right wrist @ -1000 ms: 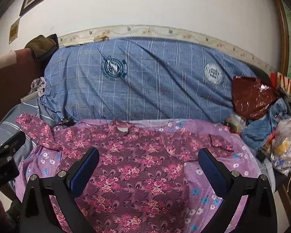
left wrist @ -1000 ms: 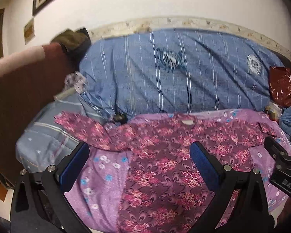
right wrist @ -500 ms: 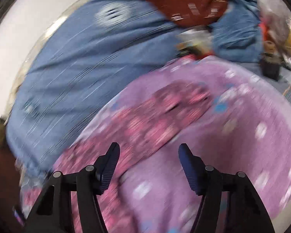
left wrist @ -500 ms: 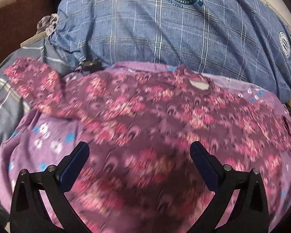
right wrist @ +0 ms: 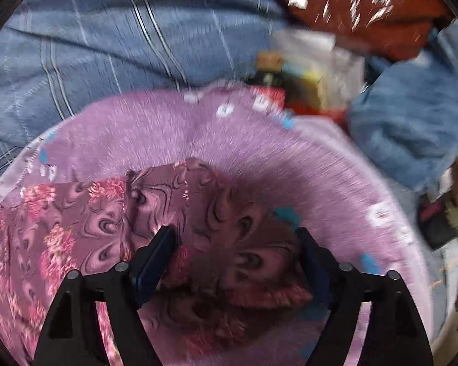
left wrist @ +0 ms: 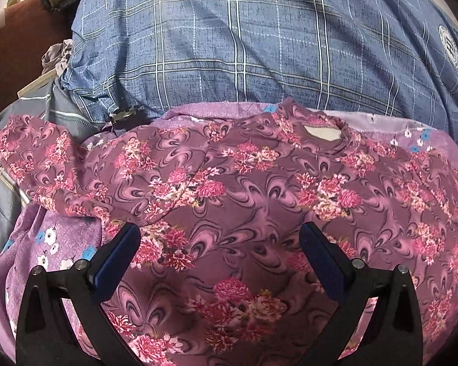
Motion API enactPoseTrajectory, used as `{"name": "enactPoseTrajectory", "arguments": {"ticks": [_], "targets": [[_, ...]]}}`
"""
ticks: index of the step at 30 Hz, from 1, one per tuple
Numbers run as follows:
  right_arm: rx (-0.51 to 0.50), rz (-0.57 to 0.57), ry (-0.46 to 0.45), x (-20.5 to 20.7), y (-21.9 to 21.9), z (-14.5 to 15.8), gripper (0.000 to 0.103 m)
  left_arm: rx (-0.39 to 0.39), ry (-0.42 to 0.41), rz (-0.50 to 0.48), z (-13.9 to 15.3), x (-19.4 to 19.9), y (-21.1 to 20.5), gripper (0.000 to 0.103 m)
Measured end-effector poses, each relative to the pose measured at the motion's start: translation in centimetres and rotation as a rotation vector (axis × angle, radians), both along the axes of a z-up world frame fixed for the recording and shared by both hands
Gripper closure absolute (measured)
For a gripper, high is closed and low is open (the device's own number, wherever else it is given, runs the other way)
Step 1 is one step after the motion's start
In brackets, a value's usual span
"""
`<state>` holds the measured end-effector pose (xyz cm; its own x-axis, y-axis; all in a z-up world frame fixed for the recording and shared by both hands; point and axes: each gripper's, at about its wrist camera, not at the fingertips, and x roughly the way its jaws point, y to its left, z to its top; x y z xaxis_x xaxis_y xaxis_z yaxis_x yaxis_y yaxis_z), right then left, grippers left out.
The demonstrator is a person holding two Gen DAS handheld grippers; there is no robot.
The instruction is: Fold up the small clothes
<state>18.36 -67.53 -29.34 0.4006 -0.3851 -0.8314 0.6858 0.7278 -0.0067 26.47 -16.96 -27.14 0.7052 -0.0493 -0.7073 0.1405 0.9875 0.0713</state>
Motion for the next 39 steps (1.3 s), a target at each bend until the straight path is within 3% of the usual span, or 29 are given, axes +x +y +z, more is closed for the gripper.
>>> {"name": "enactPoseTrajectory", "arguments": {"ticks": [1, 2, 3, 7, 12, 16, 20, 22, 25, 26, 27, 28, 30, 35, 37, 39], "targets": [[0.015, -0.006, -0.047, -0.3, 0.1, 0.3, 0.051, 0.005, -0.002, 0.0, 0.0, 0.0, 0.1, 0.0], [0.027, -0.009, -0.069, -0.4, 0.1, 0.7, 0.078, 0.007, -0.005, 0.001, 0.1, -0.1, 0.1, 0.0], [0.045, -0.021, -0.089, -0.8, 0.2, 1.4, 0.082, 0.006, -0.012, 0.005, 0.3, -0.1, 0.3, 0.0], [0.131, 0.026, -0.195, -2.2, 1.8, 4.9, 0.085, -0.022, -0.035, 0.014, 1.4, -0.6, 1.5, 0.0], [0.35, 0.169, -0.431, -2.4, 7.0, 11.6, 0.085, -0.047, -0.089, 0.059, 3.4, -1.4, 4.9, 0.0], [0.553, 0.328, -0.587, 0.3, 14.5, 15.4, 0.085, -0.094, -0.101, 0.136, 4.2, -1.5, 9.6, 0.0], [0.689, 0.438, -0.662, 4.1, 23.2, 15.7, 0.085, -0.139, -0.084, 0.222, 4.1, -1.1, 14.2, 0.0], [0.723, 0.474, -0.646, 6.6, 28.2, 14.5, 0.084, -0.164, -0.073, 0.28, 3.8, -0.8, 17.1, 0.0], [0.697, 0.464, -0.503, 10.5, 35.3, 10.6, 0.06, -0.189, -0.053, 0.345, 3.4, -0.2, 20.0, 0.0], [0.672, 0.474, -0.432, 11.8, 37.6, 9.1, 0.043, -0.198, -0.047, 0.364, 3.3, 0.1, 20.8, 0.0], [0.651, 0.485, -0.354, 12.7, 39.4, 7.5, 0.041, -0.208, -0.04, 0.385, 3.2, 0.3, 21.7, 0.0], [0.639, 0.497, -0.276, 13.4, 41.0, 5.9, 0.041, -0.222, -0.036, 0.401, 3.2, 0.4, 22.4, 0.0], [0.648, 0.528, -0.223, 13.5, 42.0, 3.8, 0.041, -0.263, -0.033, 0.422, 3.1, 0.7, 23.4, 0.0], [0.47, 0.489, -0.249, 10.4, 40.0, 4.0, 0.041, -0.301, -0.029, 0.394, 3.4, 1.9, 22.1, 0.0], [0.393, 0.48, -0.255, 8.7, 38.8, 4.2, 0.043, -0.276, -0.029, 0.356, 3.6, 2.5, 20.4, 0.0], [0.33, 0.493, -0.206, 8.1, 37.9, 3.7, 0.048, -0.211, -0.02, 0.354, 3.7, 3.0, 18.8, 0.0]]}}
